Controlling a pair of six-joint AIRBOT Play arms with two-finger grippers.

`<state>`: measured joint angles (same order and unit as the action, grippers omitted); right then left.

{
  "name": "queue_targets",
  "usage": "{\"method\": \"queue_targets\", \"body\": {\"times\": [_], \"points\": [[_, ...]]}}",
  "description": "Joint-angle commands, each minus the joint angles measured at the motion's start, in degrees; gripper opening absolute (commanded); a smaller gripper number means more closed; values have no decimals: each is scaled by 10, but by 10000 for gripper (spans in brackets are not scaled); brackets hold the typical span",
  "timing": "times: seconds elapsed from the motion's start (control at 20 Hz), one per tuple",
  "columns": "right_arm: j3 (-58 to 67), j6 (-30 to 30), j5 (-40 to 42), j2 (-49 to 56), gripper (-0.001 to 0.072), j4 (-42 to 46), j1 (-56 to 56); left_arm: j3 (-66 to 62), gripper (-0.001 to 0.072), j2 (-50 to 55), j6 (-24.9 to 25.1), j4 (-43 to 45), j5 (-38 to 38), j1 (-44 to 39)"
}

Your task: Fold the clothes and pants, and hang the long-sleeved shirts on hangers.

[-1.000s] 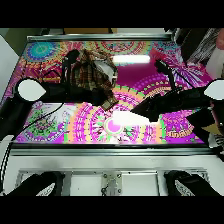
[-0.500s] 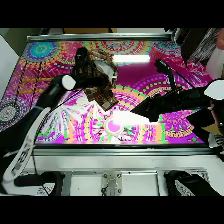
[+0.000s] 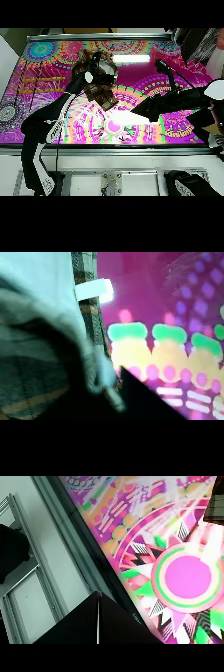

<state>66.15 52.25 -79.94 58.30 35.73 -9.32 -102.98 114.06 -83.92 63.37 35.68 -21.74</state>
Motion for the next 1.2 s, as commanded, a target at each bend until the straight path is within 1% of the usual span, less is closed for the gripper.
{"method": "queue_targets", "body": {"times": [0.0,0.05,0.15,0.2,0.3,0.35,0.45,0.5,0.65,0.75,0.85,0.9,0.95,1.0,1.15], "points": [[0,1,0,0,37,0,0,-66,24,28,-20,0,78,14],[0,1,0,0,37,0,0,-83,23,23,-29,0,117,21],[0,1,0,0,38,0,0,-109,23,-3,-29,0,210,41],[0,1,0,0,37,0,0,-108,23,-32,-18,0,259,50],[0,0,0,0,37,0,0,-61,23,-102,18,2,311,56],[0,0,1,0,37,0,0,-19,23,-147,27,2,324,56],[0,1,7,2,38,-6,0,79,23,-242,28,1,341,55],[0,1,4,4,37,-25,0,126,24,-286,28,1,348,55],[0,1,5,4,37,-113,0,321,24,-482,21,1,377,61],[0,0,7,4,39,-135,0,388,24,-544,20,1,376,61],[0,0,28,4,44,-137,0,441,24,-585,20,0,366,61],[-1,0,38,5,85,-131,0,465,24,-601,12,0,354,61],[-1,0,51,7,349,-116,-1,485,24,-614,3,0,339,61],[-1,1,63,12,433,-88,-2,502,24,-624,-2,-1,326,61],[-1,0,114,43,433,52,-34,539,24,-647,-19,-1,292,61]]}}
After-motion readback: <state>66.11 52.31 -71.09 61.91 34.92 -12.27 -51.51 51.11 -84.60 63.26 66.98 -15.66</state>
